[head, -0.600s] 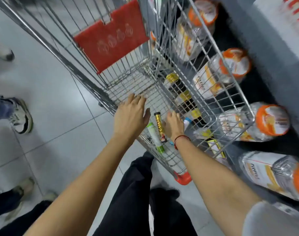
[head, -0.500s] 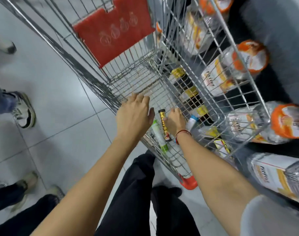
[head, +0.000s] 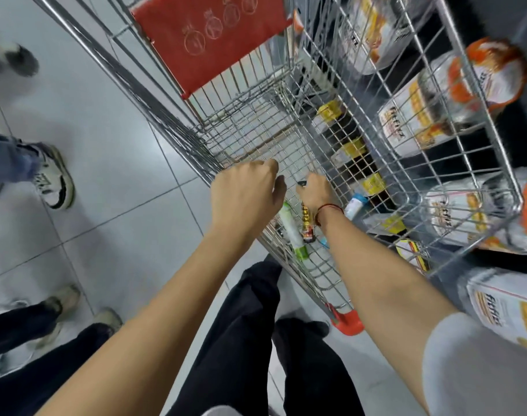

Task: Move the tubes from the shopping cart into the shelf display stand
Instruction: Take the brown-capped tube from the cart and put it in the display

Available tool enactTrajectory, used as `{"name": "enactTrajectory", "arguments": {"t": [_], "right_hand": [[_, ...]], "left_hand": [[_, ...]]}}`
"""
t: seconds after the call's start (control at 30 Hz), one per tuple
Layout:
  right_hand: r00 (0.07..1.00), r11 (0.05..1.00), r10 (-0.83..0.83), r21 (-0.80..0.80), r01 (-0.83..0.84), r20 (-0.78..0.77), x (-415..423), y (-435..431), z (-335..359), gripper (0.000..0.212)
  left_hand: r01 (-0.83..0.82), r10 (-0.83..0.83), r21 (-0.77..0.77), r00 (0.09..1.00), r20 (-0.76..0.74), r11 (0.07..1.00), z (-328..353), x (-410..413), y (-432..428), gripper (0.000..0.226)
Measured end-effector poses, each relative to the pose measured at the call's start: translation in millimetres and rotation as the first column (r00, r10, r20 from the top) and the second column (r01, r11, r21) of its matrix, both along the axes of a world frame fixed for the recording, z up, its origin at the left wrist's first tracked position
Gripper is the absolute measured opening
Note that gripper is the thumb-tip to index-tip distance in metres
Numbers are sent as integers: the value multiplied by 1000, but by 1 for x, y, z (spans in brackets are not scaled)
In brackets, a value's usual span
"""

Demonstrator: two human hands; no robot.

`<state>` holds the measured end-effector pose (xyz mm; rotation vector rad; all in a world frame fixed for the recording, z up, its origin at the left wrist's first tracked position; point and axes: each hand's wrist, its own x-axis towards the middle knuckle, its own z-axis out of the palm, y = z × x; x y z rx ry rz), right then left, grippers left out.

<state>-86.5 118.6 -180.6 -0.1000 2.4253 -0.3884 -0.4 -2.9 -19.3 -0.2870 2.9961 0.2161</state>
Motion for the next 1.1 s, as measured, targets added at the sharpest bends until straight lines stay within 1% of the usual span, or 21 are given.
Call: {"name": "enactTrajectory", "arguments": {"t": [0.13, 0.23, 0.37, 0.47, 0.57, 0.63, 0.7, 0.77, 0.87, 0.93, 1.03, 1.1], "right_hand": [[996, 998, -57, -37, 55, -63, 4, 17, 26, 30], [992, 994, -70, -88, 60, -107, 13, 30, 52, 28], [983, 985, -87, -162, 61, -159, 31, 51, 89, 35], [975, 983, -106, -166, 74, -196, 43, 68, 117, 37], [956, 966, -169, -230, 113, -239, 47, 88, 152, 38], [938, 953, -211, -270, 135, -274, 47, 105, 181, 40], [921, 951, -215, -284, 121, -326, 49, 125, 212, 37], [899, 953, -204, -291, 90, -388, 52, 147, 244, 33], [867, 954, -191, -293, 55, -459, 64, 182, 296, 38], [845, 958, -193, -281, 53, -499, 76, 206, 330, 38], [799, 957, -242, -271, 103, -550, 102, 244, 377, 36], [755, 951, -291, -262, 164, -587, 124, 268, 405, 35]], "left_hand": [[-18, 18, 15, 1000, 3, 1000, 0, -1, 0, 23], [-24, 23, 43, 1000, 8, 999, 1, -3, -1, 21], [-28, 28, 57, 1000, -2, 998, 3, -2, -1, 21], [-20, 22, 79, 999, -27, 997, 7, 0, -1, 20], [-5, 8, 106, 1000, -28, 994, 13, 2, 1, 15], [4, 3, 143, 999, -46, 990, 17, 3, 5, 15], [31, -17, 219, 998, -67, 975, 22, 3, 15, 22], [96, -68, 287, 992, -106, 953, 28, -1, 34, 26], [259, -204, 300, 958, -200, 918, 47, -17, 78, 27], [369, -284, 323, 917, -280, 871, 67, -30, 113, 28], [538, -388, 335, 820, -421, 773, 100, -44, 170, 29], [669, -470, 297, 711, -523, 681, 118, -48, 208, 32]]}}
